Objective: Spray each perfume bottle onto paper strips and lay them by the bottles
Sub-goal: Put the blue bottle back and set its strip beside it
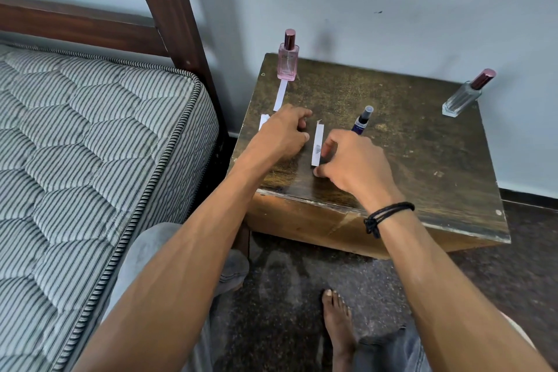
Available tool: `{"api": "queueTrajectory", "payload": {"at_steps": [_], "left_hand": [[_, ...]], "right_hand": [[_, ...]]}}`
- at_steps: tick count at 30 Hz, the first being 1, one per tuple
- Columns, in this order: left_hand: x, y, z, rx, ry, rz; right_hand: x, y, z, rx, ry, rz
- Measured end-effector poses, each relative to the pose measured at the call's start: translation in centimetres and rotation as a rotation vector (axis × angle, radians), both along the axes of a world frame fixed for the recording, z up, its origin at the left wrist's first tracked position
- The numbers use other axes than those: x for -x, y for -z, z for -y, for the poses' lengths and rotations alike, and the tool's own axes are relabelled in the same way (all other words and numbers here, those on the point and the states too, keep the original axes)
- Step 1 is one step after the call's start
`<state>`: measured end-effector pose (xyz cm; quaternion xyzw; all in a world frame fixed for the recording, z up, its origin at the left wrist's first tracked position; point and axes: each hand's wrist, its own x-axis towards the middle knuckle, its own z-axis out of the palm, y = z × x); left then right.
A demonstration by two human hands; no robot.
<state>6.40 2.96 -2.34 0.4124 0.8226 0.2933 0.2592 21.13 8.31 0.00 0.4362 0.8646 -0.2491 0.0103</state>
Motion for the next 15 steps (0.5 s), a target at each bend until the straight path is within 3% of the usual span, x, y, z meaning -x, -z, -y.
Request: {"api": "queueTrajectory", "payload": {"at_steps": [7,15], "left_hand": [[0.11,-0.26,0.21,-0.020,-0.037,0.004],[-0.07,-0.74,0.50,0.003,-0.111,0.030]], "right_hand": [[-0.09,-0.15,0.23,-0.102,-0.156,-0.002],[-0.11,0.03,0.30,-0.149,-0.162,-0.042]]}}
